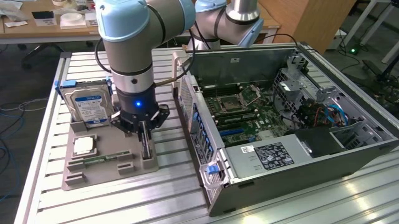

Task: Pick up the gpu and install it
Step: 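Pick up the gpu and move the gpu toward the slot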

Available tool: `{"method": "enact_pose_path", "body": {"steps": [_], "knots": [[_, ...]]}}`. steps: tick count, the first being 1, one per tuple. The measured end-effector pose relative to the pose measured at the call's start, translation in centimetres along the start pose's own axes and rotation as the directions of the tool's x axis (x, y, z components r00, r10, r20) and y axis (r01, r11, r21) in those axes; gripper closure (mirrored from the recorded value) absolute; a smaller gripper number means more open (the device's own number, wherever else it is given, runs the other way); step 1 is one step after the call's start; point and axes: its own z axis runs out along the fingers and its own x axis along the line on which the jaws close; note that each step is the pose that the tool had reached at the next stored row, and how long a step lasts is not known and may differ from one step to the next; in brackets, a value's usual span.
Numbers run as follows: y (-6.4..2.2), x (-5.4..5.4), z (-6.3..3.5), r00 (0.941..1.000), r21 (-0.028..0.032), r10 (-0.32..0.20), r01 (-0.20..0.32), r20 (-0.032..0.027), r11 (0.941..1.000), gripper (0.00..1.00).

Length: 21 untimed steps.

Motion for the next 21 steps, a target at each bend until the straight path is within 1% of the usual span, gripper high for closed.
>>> {"method": "enact_pose_path", "body": {"steps": [3,4,9,13,18,21], "knots": [[0.0,0.0,-0.02,1.0,0.0,0.0,0.0,0.0001,1.0,0.72],[0.0,0.0,-0.16,1.0,0.0,0.0,0.0,0.0,1.0,0.72],[-0.03,0.0,-1.39,1.0,0.0,0.0,0.0,-0.0002,1.0,0.72],[-0.04,0.0,-1.96,1.0,0.0001,0.0,0.0,-0.0003,1.0,0.72],[-0.07,-0.1,-3.52,1.0,0.0,0.0,0.0,-0.0002,1.0,0.72],[-0.1,-0.1,-4.76,1.0,0.0001,0.0,0.0,-0.0003,1.0,0.72]]}}
